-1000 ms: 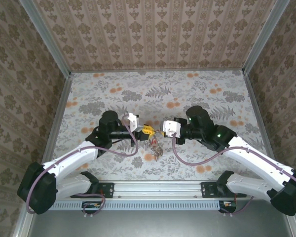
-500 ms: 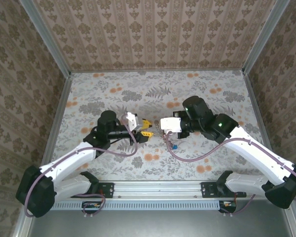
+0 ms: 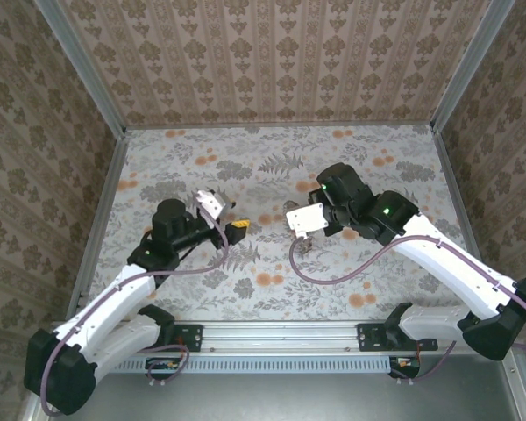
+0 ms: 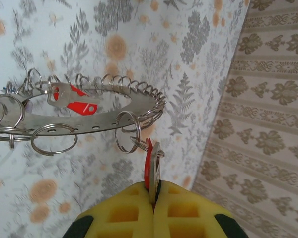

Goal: Put the keys on the keyring

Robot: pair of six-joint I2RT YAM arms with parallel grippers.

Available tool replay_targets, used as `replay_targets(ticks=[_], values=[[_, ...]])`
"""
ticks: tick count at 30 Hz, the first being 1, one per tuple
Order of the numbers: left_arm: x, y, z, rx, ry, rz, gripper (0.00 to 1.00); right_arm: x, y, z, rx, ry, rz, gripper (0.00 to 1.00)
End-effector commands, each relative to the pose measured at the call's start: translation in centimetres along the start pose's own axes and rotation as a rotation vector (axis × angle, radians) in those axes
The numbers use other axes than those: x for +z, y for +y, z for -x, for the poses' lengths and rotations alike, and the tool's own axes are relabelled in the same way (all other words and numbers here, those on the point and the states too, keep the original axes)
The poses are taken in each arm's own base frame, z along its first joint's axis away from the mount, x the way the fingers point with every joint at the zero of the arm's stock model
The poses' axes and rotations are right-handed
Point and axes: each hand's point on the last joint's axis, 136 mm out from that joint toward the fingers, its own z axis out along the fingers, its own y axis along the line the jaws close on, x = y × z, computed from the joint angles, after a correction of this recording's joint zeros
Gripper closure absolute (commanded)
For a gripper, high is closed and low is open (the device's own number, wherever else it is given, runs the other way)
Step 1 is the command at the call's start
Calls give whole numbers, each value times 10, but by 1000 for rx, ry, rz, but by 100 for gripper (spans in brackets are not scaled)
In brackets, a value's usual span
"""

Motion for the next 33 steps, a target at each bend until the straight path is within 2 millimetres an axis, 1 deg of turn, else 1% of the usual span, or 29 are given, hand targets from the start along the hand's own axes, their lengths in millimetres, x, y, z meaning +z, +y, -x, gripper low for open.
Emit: replay_targets(ticks=[1,2,3,5,6,8,10,14,20,21,22,24,26,29,33], values=[[-8,31,-23,-140,68,159,28,-3,-16,-17,-140,122,-51,100],[-10,37,-26,-168,74,187,27,-2,-18,-19,-159,138,-52,100],[-13,49,-30,-206,83,235,25,-2,-20,-21,-185,159,-55,100],[-21,69,-41,-286,110,334,18,-3,-25,-25,-232,195,-69,100],[-25,78,-46,-327,123,380,12,-4,-29,-27,-253,212,-82,100],[-30,89,-53,-390,141,426,0,-8,-36,-26,-266,220,-100,100],[-34,96,-59,-437,156,465,0,-11,-40,-23,-265,208,-111,100],[-47,112,-72,-497,177,593,0,-7,-43,-10,-264,175,-117,100],[-67,130,-80,-591,185,705,0,7,-42,29,-234,83,-87,100],[-71,133,-82,-623,183,726,0,11,-45,34,-221,81,-86,100],[-75,136,-83,-655,180,742,0,18,-46,42,-203,77,-75,100],[-84,141,-87,-720,179,775,0,22,-51,56,-155,57,-56,100],[-90,144,-92,-785,176,798,0,26,-52,67,-114,40,-25,100],[-94,146,-97,-844,159,790,0,33,-55,83,-22,-7,3,100],[-99,147,-98,-869,146,785,0,38,-62,122,121,-121,23,100]])
